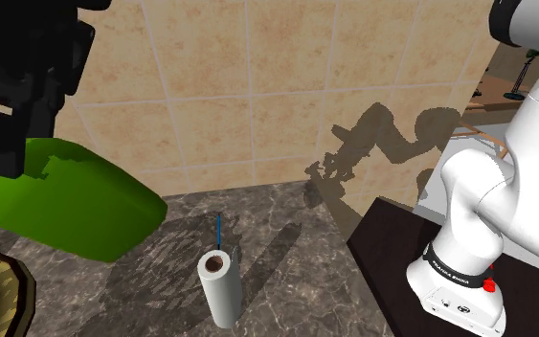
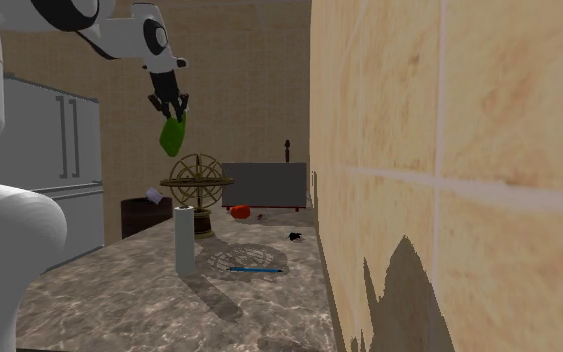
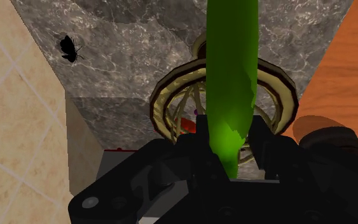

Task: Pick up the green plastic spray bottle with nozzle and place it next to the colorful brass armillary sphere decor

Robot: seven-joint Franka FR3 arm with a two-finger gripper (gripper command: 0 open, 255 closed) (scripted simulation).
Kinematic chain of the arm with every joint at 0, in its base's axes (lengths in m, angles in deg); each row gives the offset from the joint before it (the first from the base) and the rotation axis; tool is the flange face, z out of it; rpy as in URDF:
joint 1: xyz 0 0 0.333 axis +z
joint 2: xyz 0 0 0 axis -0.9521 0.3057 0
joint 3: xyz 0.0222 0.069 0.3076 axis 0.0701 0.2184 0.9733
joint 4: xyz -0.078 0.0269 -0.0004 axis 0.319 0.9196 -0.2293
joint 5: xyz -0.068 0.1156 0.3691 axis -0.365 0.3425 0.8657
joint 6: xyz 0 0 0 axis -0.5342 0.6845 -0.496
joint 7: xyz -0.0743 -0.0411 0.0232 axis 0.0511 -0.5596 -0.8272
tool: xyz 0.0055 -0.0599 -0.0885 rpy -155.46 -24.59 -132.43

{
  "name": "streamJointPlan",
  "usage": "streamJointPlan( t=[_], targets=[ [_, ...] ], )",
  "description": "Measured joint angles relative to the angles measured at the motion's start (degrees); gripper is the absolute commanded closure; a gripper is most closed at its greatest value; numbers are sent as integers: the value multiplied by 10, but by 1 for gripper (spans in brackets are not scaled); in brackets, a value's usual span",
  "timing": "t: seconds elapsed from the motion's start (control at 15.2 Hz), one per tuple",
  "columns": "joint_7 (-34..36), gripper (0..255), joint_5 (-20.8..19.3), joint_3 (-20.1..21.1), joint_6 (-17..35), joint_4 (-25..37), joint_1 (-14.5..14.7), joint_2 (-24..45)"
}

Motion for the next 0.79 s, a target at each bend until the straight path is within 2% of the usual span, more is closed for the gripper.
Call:
streamJointPlan(
  t=[0.79],
  targets=[
    [2, 255, 1, -2, 100, -123, -2, -23]
  ],
)
